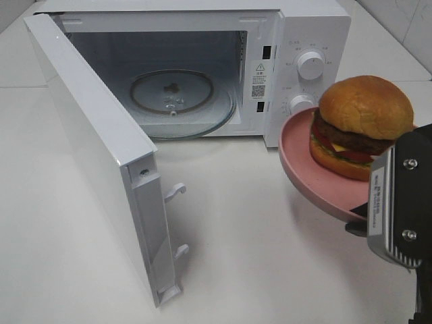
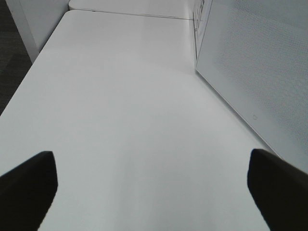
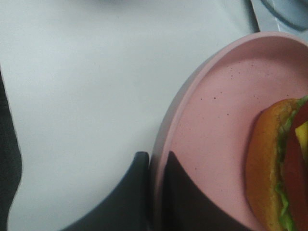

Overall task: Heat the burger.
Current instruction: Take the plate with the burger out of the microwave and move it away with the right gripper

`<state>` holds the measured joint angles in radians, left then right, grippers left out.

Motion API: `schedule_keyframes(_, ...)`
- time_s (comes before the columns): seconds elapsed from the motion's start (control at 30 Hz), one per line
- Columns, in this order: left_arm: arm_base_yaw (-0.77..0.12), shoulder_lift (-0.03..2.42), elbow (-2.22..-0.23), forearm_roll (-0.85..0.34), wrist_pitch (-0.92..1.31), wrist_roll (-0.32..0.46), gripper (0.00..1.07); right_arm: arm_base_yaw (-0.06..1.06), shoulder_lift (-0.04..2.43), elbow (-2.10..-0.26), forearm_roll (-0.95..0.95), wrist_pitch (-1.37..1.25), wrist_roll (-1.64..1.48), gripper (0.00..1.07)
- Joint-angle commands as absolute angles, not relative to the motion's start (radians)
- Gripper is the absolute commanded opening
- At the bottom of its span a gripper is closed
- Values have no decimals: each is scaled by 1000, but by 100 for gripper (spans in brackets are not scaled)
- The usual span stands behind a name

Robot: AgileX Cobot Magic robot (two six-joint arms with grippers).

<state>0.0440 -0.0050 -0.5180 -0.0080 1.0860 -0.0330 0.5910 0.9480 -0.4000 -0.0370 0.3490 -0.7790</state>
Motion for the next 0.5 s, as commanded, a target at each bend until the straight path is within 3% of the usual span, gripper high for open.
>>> schedule_keyframes(0.03,47,-7,-515,-9,1069,-33,100,587,929,-406,-250,333,-499,0)
schedule_keyframes(0.17,47,-7,-515,-9,1069,-33,100,587,929,-406,-430,368,-235,0)
schedule_keyframes(0.5,47,-7,-515,-9,1069,-33,100,587,929,-406,-566,508,108,0)
